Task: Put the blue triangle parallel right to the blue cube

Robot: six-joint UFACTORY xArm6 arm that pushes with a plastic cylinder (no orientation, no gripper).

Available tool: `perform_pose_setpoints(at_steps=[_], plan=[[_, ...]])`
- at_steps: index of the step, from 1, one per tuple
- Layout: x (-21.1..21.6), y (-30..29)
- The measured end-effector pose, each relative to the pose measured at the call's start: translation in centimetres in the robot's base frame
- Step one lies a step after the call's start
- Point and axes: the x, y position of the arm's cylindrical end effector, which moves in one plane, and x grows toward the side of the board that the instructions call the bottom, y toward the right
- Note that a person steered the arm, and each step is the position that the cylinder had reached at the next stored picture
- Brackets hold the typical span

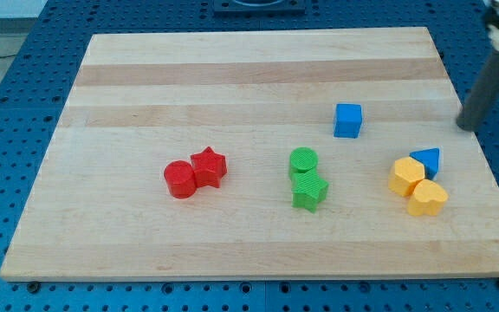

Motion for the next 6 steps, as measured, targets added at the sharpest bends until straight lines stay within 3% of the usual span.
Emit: perform_pose_setpoints(at_steps=[1,3,4,6], plan=[[4.8,-0.9],[8.2,-5.2],[9.3,-7.3],[6.9,-9.9]])
